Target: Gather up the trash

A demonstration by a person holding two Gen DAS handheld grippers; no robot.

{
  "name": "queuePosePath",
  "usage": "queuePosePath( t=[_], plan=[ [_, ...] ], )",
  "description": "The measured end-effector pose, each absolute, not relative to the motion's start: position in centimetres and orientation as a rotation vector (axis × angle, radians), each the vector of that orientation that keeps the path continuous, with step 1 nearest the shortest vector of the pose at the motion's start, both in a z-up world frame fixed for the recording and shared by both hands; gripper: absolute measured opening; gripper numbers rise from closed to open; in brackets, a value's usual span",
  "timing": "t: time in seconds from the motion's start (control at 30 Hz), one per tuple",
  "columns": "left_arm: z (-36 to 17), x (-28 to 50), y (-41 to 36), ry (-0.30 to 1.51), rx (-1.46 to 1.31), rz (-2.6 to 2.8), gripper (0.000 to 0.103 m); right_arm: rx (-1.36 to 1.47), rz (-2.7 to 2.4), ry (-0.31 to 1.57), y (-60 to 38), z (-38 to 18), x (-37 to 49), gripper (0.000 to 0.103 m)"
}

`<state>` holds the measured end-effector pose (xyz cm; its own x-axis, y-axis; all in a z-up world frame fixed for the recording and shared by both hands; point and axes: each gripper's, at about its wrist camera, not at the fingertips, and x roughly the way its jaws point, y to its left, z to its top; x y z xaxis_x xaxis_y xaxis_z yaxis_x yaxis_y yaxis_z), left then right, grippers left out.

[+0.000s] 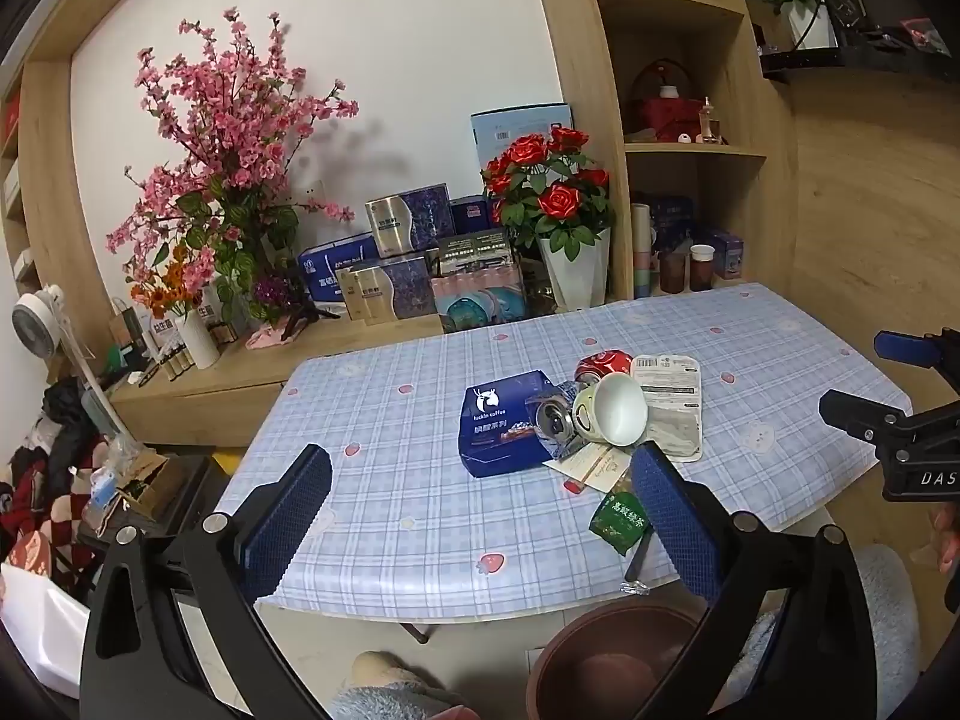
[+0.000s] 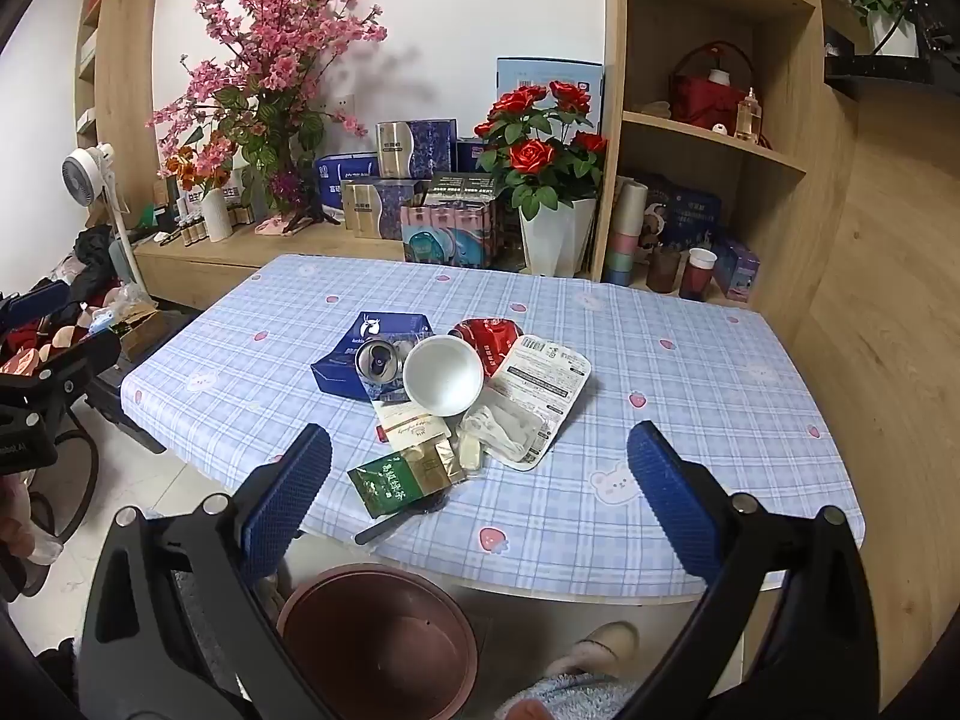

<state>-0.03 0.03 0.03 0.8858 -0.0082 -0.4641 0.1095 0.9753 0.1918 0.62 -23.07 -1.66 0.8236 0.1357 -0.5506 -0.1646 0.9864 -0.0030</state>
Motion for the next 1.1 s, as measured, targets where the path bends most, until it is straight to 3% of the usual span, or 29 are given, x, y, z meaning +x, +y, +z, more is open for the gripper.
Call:
queuePosePath(
  t=[0.3, 1.1],
  plan=[
    [-1.8, 0.1, 0.2, 0.486, 0.21, -0.065, 0.098, -0.039, 0.163, 0.584, -23.3, -1.8, 0.6, 0.097],
    [-0.3, -0.2, 0.4, 0.49, 0.188, -0.078, 0.098, -0.049, 0.157, 0.584, -23.6, -1.5, 0.8, 0.097]
  ],
)
